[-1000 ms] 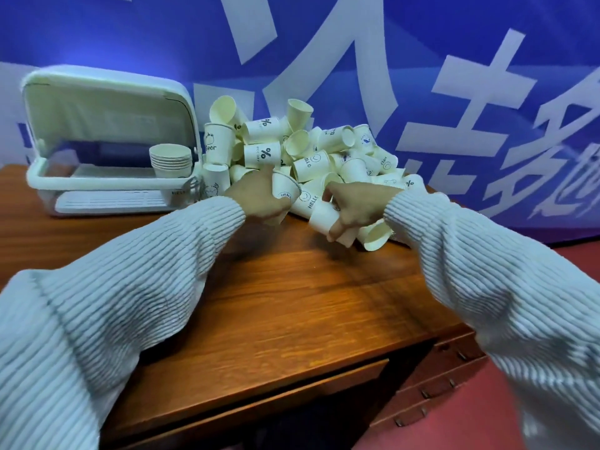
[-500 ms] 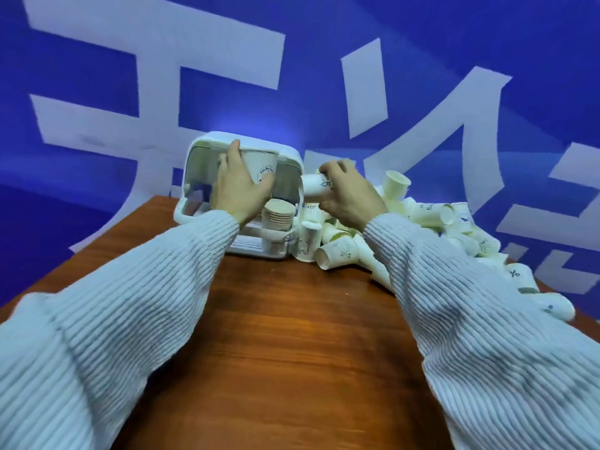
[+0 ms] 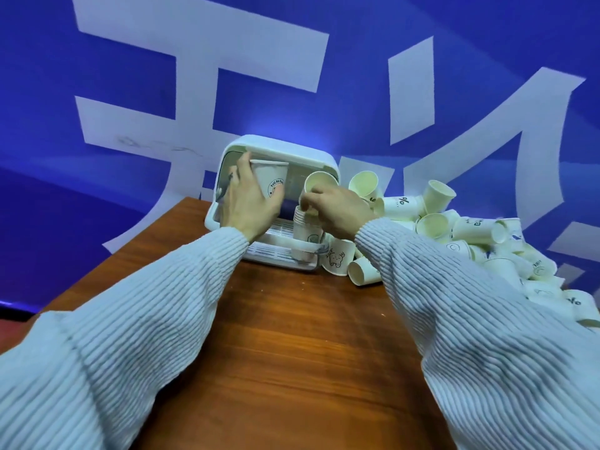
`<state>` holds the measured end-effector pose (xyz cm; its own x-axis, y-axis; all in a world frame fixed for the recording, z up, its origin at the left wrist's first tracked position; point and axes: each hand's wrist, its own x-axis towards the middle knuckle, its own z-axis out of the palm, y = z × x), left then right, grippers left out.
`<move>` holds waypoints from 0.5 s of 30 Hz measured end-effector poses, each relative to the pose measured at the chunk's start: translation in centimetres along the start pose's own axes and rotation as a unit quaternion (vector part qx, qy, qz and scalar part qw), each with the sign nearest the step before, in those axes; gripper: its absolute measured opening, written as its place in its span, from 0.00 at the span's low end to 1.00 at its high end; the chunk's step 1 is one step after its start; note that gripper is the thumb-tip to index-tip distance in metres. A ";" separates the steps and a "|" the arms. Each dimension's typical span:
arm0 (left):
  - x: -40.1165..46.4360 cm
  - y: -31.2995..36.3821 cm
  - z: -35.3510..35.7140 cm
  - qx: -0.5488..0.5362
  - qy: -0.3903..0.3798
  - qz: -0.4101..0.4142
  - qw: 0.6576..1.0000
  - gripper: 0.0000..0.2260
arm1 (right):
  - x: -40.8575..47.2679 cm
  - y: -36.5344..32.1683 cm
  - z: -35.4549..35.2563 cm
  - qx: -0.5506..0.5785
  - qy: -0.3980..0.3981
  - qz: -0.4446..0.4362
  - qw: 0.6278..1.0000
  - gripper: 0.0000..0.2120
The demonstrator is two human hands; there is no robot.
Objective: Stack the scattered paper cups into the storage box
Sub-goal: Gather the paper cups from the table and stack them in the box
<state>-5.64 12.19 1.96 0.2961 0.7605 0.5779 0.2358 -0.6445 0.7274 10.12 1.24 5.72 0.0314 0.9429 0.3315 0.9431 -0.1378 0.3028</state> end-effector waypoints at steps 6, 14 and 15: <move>0.1 0.3 0.8 0.003 0.002 0.008 1.000 0.35 | 0.1 -0.2 -0.4 0.089 0.047 0.072 0.992 0.21; -0.1 0.7 1.6 0.010 -0.005 0.018 1.000 0.35 | -0.7 0.8 0.3 0.141 0.022 0.078 0.987 0.20; 0.0 0.8 1.7 0.011 -0.006 0.020 1.000 0.35 | -0.9 0.9 0.5 0.155 0.006 0.083 0.984 0.20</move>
<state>-3.89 11.50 1.89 0.3160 0.7334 0.6019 0.2444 -0.6759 0.6953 11.08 0.42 5.21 0.1909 0.9114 0.3647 0.9812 -0.1880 -0.0439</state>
